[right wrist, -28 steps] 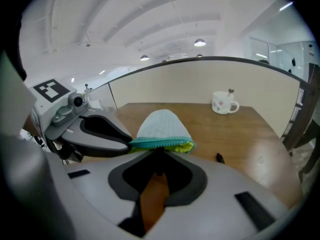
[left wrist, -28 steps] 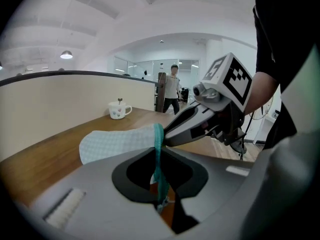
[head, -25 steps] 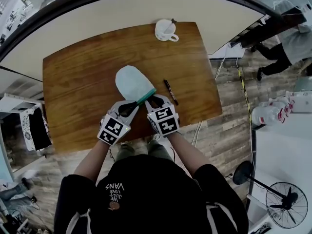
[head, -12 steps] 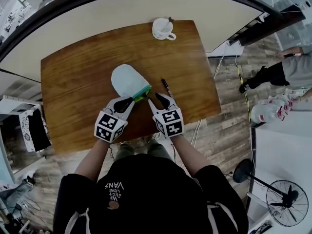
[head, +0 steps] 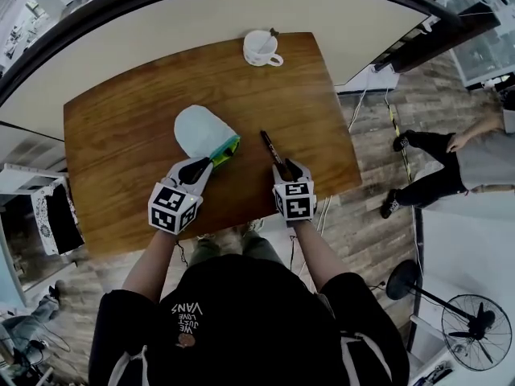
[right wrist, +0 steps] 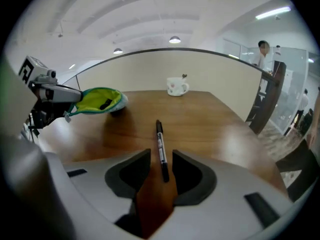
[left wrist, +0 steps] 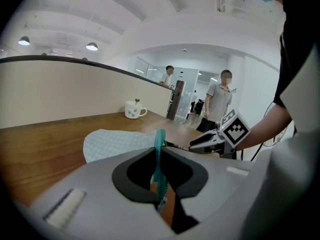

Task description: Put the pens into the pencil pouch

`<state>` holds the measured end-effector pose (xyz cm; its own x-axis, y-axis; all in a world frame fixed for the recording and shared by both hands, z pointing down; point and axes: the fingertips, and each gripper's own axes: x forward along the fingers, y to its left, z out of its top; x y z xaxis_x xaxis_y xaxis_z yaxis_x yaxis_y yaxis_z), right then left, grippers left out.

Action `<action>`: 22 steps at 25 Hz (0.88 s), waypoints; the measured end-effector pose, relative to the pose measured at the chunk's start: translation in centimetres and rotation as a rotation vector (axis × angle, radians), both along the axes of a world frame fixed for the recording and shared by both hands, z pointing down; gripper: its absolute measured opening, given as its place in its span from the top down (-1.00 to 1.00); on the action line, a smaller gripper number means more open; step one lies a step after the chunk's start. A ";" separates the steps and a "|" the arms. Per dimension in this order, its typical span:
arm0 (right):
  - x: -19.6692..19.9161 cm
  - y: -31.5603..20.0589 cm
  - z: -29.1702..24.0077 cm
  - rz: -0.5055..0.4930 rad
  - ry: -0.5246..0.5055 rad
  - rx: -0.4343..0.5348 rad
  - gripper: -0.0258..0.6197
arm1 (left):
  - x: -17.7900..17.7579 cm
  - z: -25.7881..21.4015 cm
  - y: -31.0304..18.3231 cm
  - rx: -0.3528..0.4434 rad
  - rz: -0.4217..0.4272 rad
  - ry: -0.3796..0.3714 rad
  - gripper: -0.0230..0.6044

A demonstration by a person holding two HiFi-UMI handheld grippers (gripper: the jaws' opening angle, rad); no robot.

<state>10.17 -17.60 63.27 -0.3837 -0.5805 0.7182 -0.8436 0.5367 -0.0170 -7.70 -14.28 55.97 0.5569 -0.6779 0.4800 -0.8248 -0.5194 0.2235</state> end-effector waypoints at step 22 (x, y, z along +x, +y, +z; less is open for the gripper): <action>-1.2 3.4 -2.2 -0.042 -0.091 -0.018 0.78 | -0.5 0.9 0.1 -0.035 -0.005 -0.012 0.80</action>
<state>8.94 -14.16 61.09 -0.4713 -0.5499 0.6896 -0.8151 0.5703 -0.1023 -8.18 -14.19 56.87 0.5479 -0.6632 0.5099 -0.8299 -0.5077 0.2314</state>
